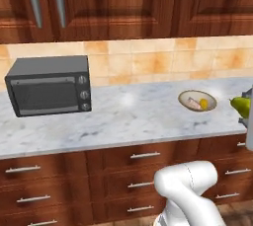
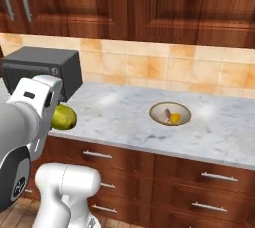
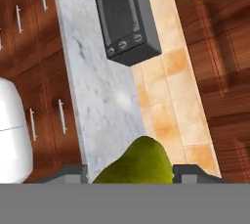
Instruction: Take the steak, mango, and pear from the freezer and place them in the bowl on the counter.
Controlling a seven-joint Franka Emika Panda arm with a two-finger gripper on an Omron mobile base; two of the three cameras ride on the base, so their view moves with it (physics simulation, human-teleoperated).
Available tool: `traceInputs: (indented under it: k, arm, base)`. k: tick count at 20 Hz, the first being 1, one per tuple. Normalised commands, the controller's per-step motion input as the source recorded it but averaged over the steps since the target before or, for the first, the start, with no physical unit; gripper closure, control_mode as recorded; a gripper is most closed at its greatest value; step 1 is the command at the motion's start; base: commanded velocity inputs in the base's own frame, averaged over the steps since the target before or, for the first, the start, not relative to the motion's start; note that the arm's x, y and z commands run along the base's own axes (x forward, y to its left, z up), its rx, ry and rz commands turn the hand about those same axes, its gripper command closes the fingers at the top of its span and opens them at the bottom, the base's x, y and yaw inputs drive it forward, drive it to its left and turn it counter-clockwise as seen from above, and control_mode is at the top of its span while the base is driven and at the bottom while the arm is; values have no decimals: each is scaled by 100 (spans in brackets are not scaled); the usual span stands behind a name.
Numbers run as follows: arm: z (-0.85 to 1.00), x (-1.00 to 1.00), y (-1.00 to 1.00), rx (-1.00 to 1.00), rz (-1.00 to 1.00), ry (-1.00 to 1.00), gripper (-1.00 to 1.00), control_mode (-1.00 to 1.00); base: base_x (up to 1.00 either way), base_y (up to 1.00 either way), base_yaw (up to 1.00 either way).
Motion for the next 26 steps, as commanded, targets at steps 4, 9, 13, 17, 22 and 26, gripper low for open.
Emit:
traceInputs:
  k: [4, 9, 13, 17, 22, 26]
  arm:
    - [0, 0, 0, 0, 0, 0, 100, 100]
    - [0, 0, 0, 0, 0, 0, 100, 100]
    - [0, 0, 0, 0, 0, 0, 100, 100]
    - [-16, 19, -10, 1, 3, 0, 100, -100]
    - [-89, 68, -69, 14, 20, 14, 100, -100]
    - [-92, 56, -46, 44, 40, 2, 100, -100]
  base:
    - [49, -100, 0]
    - [94, -51, 9]
    - [100, -45, 18]
    - [74, -19, 12]
    - [0, 0, 0]
    - [0, 0, 0]
